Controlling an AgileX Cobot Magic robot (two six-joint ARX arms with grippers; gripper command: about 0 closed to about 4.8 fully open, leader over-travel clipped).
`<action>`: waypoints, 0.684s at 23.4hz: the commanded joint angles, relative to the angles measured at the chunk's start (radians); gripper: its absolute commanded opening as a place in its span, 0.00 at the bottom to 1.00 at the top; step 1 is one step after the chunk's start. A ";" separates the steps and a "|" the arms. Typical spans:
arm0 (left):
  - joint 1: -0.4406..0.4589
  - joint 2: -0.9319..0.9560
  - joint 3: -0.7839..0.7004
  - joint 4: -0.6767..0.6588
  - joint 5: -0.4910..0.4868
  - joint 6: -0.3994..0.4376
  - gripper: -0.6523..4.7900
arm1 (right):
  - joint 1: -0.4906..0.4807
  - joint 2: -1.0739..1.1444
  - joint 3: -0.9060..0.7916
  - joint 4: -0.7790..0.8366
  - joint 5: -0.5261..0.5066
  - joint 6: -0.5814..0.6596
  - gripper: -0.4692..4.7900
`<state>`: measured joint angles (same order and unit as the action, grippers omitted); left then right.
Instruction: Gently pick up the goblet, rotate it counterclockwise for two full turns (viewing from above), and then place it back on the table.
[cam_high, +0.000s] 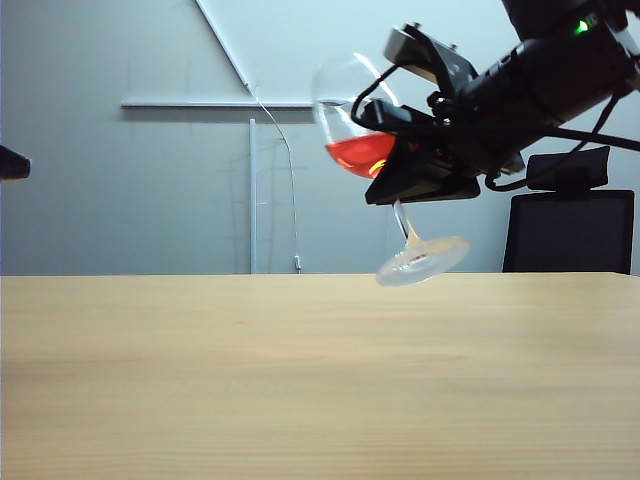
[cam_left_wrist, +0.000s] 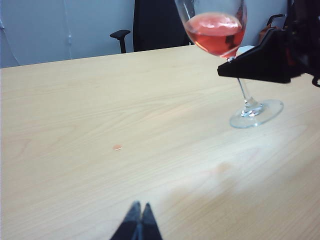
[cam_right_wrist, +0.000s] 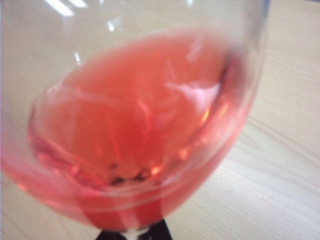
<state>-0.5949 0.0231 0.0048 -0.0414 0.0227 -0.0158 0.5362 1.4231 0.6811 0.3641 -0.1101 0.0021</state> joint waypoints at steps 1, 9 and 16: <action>-0.001 -0.001 0.004 0.013 0.000 0.001 0.11 | 0.037 -0.031 0.009 -0.002 0.015 -0.091 0.08; -0.001 -0.001 0.004 0.013 0.000 0.001 0.11 | 0.043 -0.079 0.005 0.047 -0.143 -0.206 0.08; -0.001 -0.001 0.004 0.013 0.000 0.001 0.11 | 0.043 -0.080 -0.082 0.375 -0.226 -0.103 0.08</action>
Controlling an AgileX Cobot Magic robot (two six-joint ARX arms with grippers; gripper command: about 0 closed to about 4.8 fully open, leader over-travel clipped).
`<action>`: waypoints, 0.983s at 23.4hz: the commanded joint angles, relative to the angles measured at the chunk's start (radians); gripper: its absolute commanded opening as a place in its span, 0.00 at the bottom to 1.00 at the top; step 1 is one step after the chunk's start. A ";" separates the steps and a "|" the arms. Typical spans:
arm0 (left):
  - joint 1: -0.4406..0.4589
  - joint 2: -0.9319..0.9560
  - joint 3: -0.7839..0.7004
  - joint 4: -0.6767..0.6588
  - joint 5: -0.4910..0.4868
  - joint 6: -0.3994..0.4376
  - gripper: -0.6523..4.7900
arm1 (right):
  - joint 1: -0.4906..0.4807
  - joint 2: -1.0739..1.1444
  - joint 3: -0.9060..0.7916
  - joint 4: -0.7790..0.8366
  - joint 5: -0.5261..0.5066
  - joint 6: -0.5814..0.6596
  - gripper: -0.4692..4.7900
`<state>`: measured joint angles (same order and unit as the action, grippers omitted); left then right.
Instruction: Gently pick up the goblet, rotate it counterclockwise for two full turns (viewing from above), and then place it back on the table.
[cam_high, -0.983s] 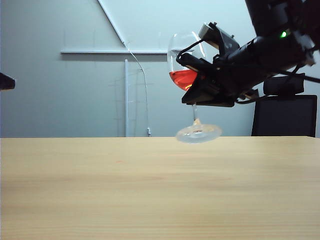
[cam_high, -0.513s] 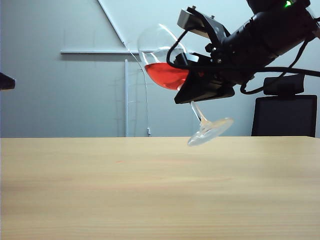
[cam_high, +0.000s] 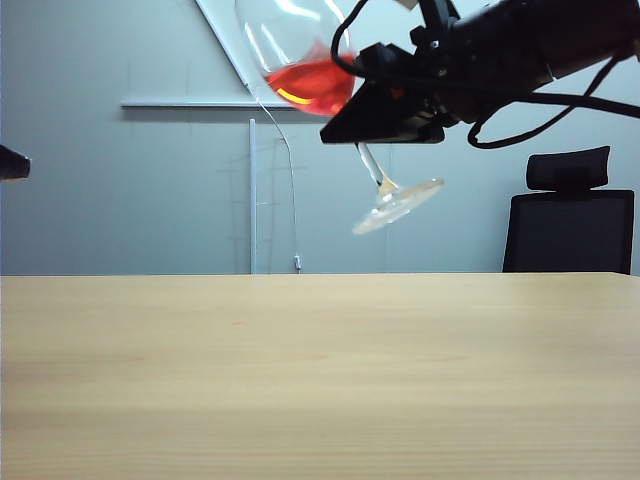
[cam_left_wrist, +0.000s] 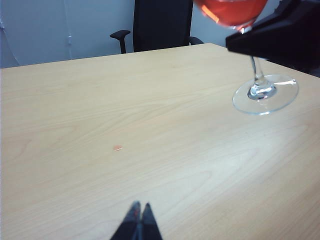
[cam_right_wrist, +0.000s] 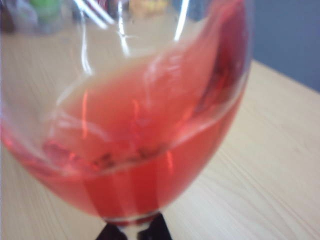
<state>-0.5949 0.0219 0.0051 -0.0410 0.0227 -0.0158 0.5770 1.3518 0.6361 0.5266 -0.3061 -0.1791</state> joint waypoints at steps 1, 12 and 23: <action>-0.001 0.000 0.004 0.012 0.000 0.001 0.11 | 0.002 -0.009 -0.053 0.255 -0.030 0.096 0.08; -0.001 0.000 0.004 0.012 0.000 0.001 0.11 | 0.003 -0.008 -0.278 0.756 0.111 0.341 0.08; -0.001 0.000 0.004 0.012 0.000 0.001 0.11 | 0.003 0.090 -0.312 0.875 0.342 0.524 0.08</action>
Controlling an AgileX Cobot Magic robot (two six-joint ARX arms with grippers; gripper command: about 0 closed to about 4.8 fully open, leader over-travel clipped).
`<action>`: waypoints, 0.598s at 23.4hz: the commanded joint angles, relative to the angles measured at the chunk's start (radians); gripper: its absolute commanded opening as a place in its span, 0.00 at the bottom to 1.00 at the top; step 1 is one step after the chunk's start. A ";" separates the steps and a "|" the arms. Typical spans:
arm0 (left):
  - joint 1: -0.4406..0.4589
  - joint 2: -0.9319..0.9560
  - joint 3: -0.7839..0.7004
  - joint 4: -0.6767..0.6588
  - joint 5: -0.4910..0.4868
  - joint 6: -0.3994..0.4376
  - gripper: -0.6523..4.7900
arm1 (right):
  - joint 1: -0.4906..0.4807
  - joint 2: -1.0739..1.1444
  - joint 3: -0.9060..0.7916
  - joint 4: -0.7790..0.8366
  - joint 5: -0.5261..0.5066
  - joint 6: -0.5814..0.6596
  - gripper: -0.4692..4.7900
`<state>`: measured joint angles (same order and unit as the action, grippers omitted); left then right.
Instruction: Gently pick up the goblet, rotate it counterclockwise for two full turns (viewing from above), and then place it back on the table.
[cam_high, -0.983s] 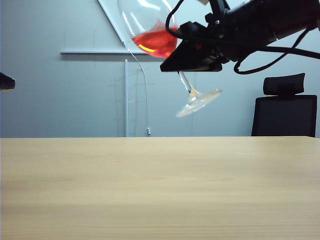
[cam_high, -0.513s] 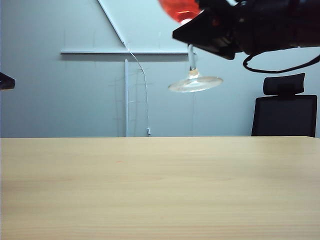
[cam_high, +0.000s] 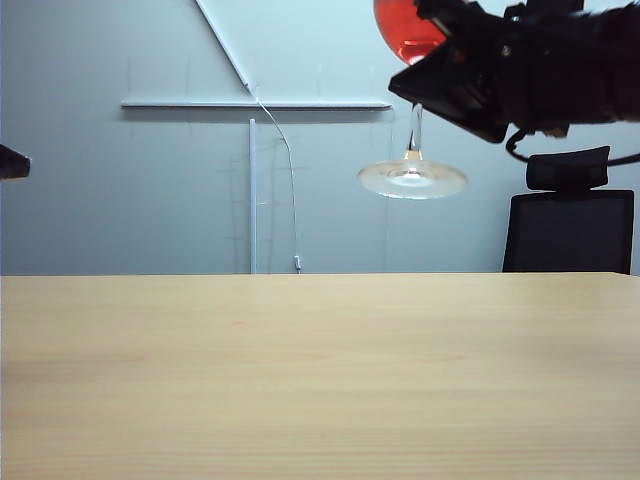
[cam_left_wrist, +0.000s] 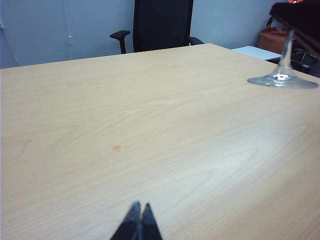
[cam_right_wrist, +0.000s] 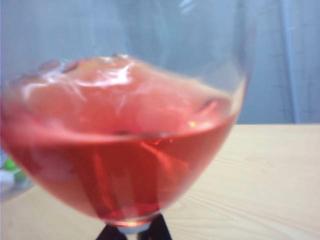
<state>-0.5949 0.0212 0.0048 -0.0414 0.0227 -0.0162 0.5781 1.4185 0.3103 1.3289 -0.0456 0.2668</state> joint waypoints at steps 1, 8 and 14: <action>-0.001 0.001 0.004 0.013 0.000 0.002 0.11 | 0.002 0.037 0.019 0.073 0.100 0.092 0.08; -0.001 0.001 0.004 0.013 0.000 0.001 0.11 | 0.002 0.151 0.130 -0.004 0.168 0.156 0.08; -0.001 0.001 0.004 0.013 0.000 0.001 0.11 | 0.002 0.157 0.275 -0.305 0.127 0.133 0.08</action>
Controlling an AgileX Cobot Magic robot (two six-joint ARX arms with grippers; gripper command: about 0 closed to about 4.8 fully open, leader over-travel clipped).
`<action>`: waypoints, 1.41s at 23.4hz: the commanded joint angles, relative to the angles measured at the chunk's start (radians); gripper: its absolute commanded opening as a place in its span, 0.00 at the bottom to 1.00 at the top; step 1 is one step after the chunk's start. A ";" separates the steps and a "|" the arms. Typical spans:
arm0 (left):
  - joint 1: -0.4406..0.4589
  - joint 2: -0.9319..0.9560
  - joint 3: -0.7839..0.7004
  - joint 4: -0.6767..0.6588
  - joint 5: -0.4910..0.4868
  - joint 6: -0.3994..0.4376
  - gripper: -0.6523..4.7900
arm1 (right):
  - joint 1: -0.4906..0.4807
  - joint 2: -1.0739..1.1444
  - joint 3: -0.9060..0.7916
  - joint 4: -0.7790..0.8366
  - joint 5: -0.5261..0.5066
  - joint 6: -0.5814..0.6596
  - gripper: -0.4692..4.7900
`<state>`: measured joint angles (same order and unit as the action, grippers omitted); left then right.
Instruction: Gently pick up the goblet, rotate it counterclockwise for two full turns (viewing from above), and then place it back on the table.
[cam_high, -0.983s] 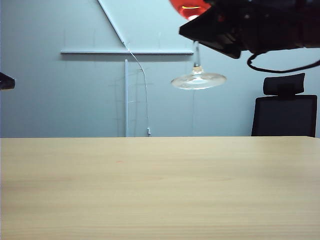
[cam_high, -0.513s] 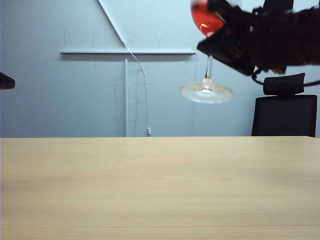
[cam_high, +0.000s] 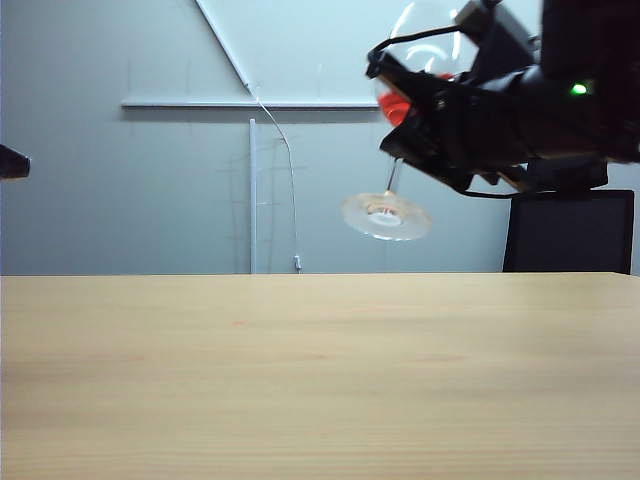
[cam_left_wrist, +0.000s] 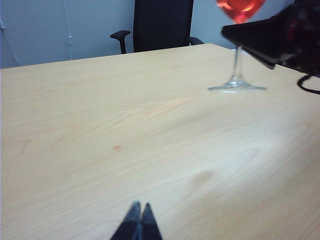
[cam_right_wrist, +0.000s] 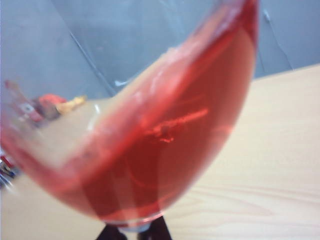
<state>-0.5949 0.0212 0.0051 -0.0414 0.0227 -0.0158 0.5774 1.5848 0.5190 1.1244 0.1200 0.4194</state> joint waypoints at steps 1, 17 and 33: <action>-0.001 0.001 0.004 0.013 0.000 0.001 0.11 | 0.003 -0.009 0.085 -0.136 -0.054 -0.032 0.08; -0.001 -0.015 0.004 0.013 0.000 0.001 0.11 | 0.005 -0.013 0.181 -0.228 -0.513 -0.278 0.08; -0.001 -0.015 0.004 0.013 0.000 0.001 0.11 | 0.007 -0.053 0.099 0.168 -0.756 -0.101 0.08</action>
<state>-0.5949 0.0055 0.0048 -0.0414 0.0227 -0.0162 0.5854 1.5520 0.6312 1.1641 -0.6704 0.3008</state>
